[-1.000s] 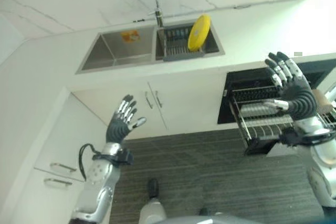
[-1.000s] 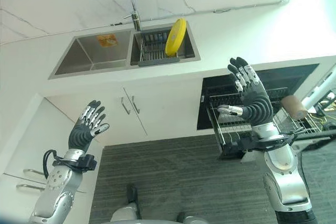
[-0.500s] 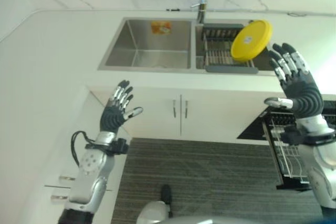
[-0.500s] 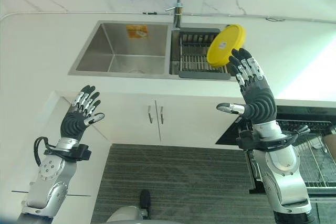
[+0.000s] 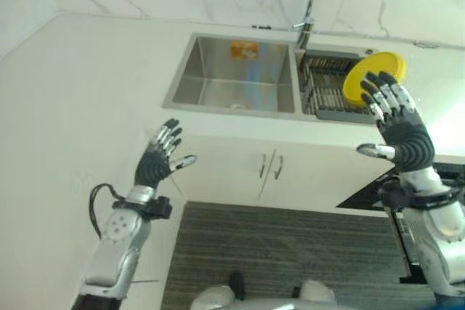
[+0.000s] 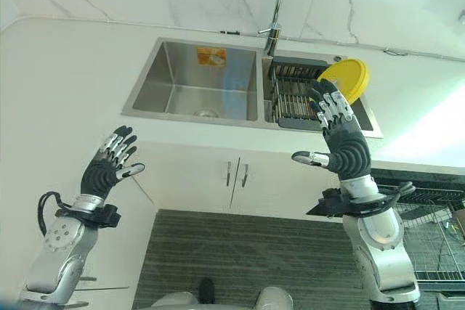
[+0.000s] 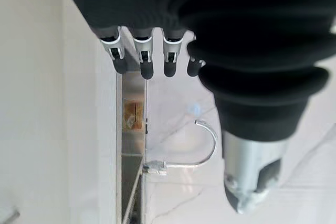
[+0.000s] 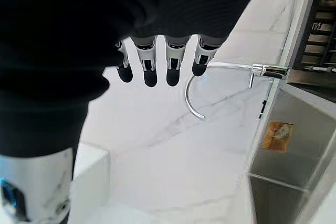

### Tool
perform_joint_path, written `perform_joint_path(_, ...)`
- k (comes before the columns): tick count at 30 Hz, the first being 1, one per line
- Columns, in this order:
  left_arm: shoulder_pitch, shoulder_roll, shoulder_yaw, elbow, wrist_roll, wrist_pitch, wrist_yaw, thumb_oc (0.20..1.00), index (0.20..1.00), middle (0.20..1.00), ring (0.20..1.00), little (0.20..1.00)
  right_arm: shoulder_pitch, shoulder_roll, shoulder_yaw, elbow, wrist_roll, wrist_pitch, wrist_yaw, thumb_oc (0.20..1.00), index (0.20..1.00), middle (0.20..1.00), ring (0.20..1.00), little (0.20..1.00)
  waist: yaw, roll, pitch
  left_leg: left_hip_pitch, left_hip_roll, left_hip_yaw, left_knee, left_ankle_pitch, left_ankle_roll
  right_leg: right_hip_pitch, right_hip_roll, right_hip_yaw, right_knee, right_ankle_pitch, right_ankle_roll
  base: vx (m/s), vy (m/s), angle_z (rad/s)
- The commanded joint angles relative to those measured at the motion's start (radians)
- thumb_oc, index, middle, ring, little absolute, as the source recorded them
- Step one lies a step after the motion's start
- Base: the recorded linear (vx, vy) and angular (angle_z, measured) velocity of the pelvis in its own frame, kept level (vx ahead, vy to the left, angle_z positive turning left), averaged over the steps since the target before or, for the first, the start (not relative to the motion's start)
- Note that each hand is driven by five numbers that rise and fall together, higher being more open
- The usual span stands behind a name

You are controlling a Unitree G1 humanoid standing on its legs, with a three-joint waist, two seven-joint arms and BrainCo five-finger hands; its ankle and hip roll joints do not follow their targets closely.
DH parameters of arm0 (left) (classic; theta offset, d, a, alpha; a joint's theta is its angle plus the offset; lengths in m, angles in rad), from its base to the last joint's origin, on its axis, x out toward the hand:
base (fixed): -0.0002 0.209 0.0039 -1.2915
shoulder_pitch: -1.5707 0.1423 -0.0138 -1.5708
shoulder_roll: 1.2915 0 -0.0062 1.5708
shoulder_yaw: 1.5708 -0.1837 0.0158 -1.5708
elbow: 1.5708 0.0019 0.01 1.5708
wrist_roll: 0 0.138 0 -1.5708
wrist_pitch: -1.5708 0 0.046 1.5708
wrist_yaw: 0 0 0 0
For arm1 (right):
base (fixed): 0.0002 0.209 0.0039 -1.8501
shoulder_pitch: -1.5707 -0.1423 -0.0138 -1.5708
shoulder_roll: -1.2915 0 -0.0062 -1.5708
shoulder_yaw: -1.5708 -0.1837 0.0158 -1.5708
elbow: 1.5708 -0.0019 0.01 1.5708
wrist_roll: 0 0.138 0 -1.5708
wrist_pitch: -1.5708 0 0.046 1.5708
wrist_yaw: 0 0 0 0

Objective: Place the dishes in the dishwasher.

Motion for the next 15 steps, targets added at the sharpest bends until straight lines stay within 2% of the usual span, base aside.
perform_joint_path(1,-0.025,0.001,-0.004,-0.070,0.009,-0.050,0.027,1.000,1.000,1.000,1.000,1.000,-0.080,0.016,-0.023,-0.023,0.038,-0.065,-0.011,1.000,1.000,1.000,1.000,1.000,-0.005,-0.003,-0.017,0.010,0.076,-0.117,0.003,-0.048,-0.119,0.113,0.027,0.012,-0.201,0.164,-0.004,0.20,-0.280,-0.43)
perform_joint_path(2,-0.031,-0.003,-0.015,-0.072,0.001,-0.044,0.031,1.000,1.000,1.000,1.000,1.000,-0.094,0.020,-0.009,-0.022,0.032,-0.058,-0.023,1.000,1.000,1.000,1.000,1.000,-0.012,-0.006,-0.016,0.022,0.078,-0.118,0.002,-0.064,-0.124,0.096,0.010,0.021,-0.258,0.200,0.009,0.32,-0.422,-0.40)
perform_joint_path(3,-0.024,-0.008,-0.024,-0.076,0.015,-0.049,0.026,1.000,1.000,1.000,1.000,1.000,-0.091,0.026,0.003,-0.024,0.025,-0.055,-0.028,1.000,1.000,1.000,1.000,1.000,-0.027,-0.010,-0.014,0.041,0.081,-0.130,0.002,-0.088,-0.128,0.068,-0.008,0.050,-0.324,0.269,0.030,0.30,-0.367,-0.28)
perform_joint_path(7,-0.012,-0.005,-0.021,-0.083,0.028,-0.046,0.009,1.000,1.000,1.000,1.000,1.000,-0.056,0.032,-0.005,-0.028,0.019,-0.067,-0.023,1.000,1.000,1.000,1.000,1.000,-0.052,-0.014,-0.009,0.075,0.094,-0.158,0.002,-0.119,-0.128,0.025,-0.026,0.097,-0.367,0.330,0.050,0.26,-0.317,0.22)
perform_joint_path(9,-0.010,0.007,-0.015,-0.088,0.016,-0.045,0.005,1.000,1.000,1.000,1.000,1.000,-0.037,0.020,-0.014,-0.037,-0.001,-0.074,-0.027,1.000,1.000,1.000,1.000,1.000,-0.067,-0.017,-0.011,0.091,0.107,-0.168,0.002,-0.131,-0.130,0.025,-0.016,0.124,-0.357,0.312,0.053,0.27,-0.410,0.33)
perform_joint_path(11,-0.014,0.010,-0.017,-0.097,0.015,-0.042,0.009,1.000,1.000,1.000,1.000,1.000,-0.043,0.008,-0.022,-0.042,0.010,-0.067,-0.020,1.000,1.000,1.000,1.000,1.000,-0.072,-0.014,-0.016,0.107,0.131,-0.165,0.002,-0.131,-0.143,0.030,-0.011,0.110,-0.349,0.290,0.053,0.21,-0.383,0.36)
perform_joint_path(13,-0.014,0.009,-0.021,-0.102,0.008,-0.038,0.021,1.000,1.000,1.000,1.000,1.000,-0.064,-0.009,-0.020,-0.045,0.027,-0.040,-0.026,1.000,1.000,1.000,1.000,1.000,-0.083,-0.009,-0.031,0.159,0.180,-0.156,0.002,-0.136,-0.172,0.023,0.023,0.098,-0.336,0.249,0.046,0.23,-0.436,0.06)
perform_joint_path(15,-0.005,0.006,-0.018,-0.113,-0.010,-0.034,0.019,1.000,1.000,1.000,1.000,1.000,-0.076,-0.027,-0.022,-0.047,0.049,-0.025,-0.027,1.000,1.000,1.000,1.000,1.000,-0.087,-0.001,-0.040,0.184,0.206,-0.149,0.002,-0.135,-0.189,0.024,0.050,0.092,-0.330,0.230,0.033,0.22,-0.364,-0.03)
